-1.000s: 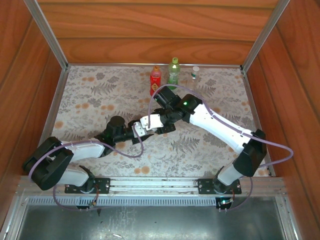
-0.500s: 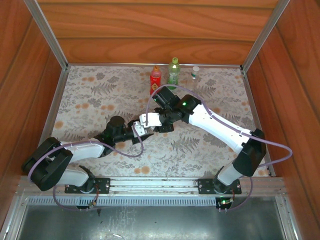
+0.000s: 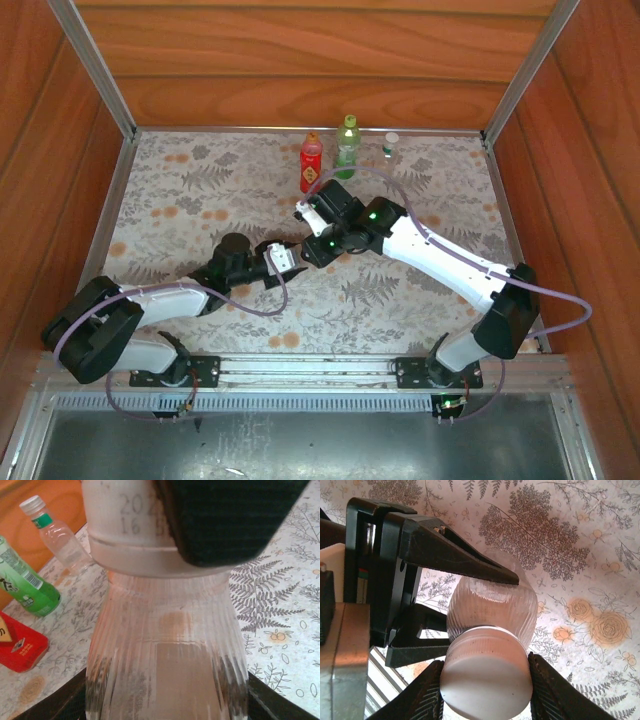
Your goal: Screw on the bottle caps
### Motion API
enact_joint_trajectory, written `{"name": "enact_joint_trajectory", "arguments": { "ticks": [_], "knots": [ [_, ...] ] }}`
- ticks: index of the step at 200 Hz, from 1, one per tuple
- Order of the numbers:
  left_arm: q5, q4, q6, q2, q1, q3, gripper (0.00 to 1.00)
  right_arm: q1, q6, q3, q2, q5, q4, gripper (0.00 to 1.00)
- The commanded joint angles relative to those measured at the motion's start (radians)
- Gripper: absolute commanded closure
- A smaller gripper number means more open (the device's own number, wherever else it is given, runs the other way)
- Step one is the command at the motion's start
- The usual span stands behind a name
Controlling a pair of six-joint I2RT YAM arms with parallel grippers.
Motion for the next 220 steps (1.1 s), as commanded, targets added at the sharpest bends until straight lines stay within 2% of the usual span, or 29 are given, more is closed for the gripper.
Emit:
{"name": "enact_joint_trajectory", "arguments": {
  "ticks": [1,17,48,80,122,152,173,191,209,220],
  "knots": [
    [-0.019,-0.021,0.042,-0.015,0.002,-0.022,0.44,0.000,-0.057,-0.009,-0.085,-0.048,-0.035,0.59],
    [0.000,-0.021,0.044,-0.014,0.002,-0.025,0.44,-0.006,-0.252,-0.055,-0.137,-0.054,0.007,0.47],
    [0.034,-0.022,0.025,-0.025,0.002,-0.027,0.44,-0.015,-0.612,-0.087,-0.187,-0.094,0.017,0.40],
    [0.044,-0.021,0.017,-0.028,0.001,-0.027,0.44,-0.021,-0.757,-0.057,-0.167,-0.115,0.011,0.37],
    [0.051,-0.021,0.013,-0.023,0.001,-0.026,0.44,-0.030,-0.843,-0.040,-0.094,-0.087,0.035,0.37],
    [0.051,-0.022,0.010,-0.024,0.002,-0.027,0.44,-0.029,-0.829,-0.021,-0.040,-0.070,0.036,0.47],
    [0.052,-0.021,0.004,-0.024,0.002,-0.026,0.44,-0.030,-0.810,-0.026,-0.036,-0.087,0.050,0.61],
    [0.050,-0.021,0.000,-0.023,0.002,-0.026,0.44,-0.030,-0.784,-0.025,-0.035,-0.089,0.048,0.68],
    [0.043,-0.021,-0.004,-0.024,0.001,-0.025,0.44,-0.029,-0.681,-0.016,-0.025,-0.067,0.044,0.79],
    [0.040,-0.021,-0.007,-0.025,0.002,-0.025,0.44,-0.029,-0.566,-0.012,-0.020,-0.048,0.050,0.84]
  ]
}}
